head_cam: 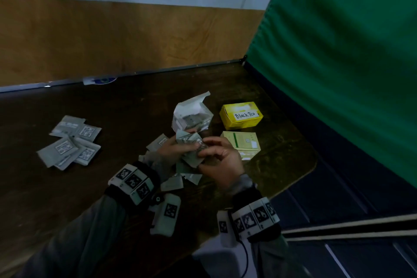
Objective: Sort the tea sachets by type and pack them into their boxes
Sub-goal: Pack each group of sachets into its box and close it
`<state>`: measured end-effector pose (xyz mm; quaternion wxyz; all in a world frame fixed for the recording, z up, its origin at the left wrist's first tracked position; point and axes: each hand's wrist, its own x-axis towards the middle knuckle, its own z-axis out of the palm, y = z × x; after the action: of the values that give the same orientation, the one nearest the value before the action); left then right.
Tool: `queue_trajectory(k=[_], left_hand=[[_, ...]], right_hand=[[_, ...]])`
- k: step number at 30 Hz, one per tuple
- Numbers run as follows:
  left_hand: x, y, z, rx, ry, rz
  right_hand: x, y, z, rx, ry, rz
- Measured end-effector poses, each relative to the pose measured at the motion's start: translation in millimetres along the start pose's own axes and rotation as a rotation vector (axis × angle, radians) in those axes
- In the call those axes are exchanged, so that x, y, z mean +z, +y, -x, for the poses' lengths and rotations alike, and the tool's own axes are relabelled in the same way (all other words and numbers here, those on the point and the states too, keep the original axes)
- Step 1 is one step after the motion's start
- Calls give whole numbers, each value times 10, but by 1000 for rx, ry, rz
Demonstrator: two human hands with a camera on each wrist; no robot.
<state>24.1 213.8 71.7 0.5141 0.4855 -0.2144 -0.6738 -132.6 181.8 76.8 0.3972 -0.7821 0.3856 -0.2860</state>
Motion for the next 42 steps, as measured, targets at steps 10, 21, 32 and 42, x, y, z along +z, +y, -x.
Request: queue_trajectory(k=[10, 21, 32, 42], left_hand=[[4, -18, 118, 56, -27, -124], [74, 97, 72, -8, 37, -4], [135, 70, 146, -85, -80, 20], [43, 6, 177, -11, 45, 128]], right_hand=[[-28, -81, -17, 392, 219, -245], [-100, -168, -71, 285, 84, -108], [209, -165, -34, -107, -194, 344], [188, 76, -153, -192, -161, 390]])
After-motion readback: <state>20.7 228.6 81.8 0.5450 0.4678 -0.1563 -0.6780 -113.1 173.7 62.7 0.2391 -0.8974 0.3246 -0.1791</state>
